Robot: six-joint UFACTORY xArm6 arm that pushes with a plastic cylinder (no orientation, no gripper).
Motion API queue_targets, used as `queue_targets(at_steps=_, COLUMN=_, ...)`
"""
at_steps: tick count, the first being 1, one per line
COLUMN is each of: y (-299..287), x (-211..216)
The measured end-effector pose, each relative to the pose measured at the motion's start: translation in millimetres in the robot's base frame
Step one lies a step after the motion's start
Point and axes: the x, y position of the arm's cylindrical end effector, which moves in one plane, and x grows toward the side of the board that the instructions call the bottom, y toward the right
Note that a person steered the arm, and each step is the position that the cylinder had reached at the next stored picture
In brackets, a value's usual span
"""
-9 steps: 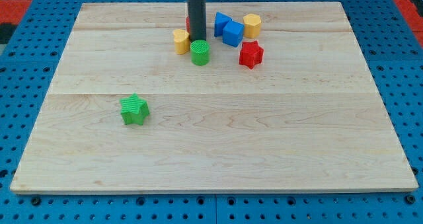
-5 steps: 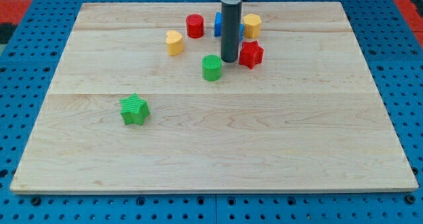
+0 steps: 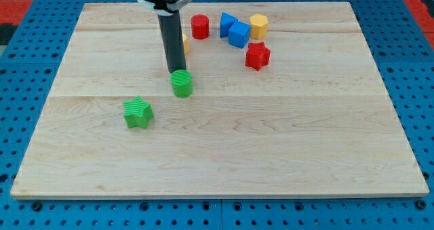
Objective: Move the green circle towards the green star
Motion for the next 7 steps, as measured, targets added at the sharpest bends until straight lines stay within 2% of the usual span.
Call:
queue_targets(at_steps=1, y=15, x=3)
queue_targets(at_steps=5, y=8, x=53)
queue_targets(at_steps=7, y=31, x=74)
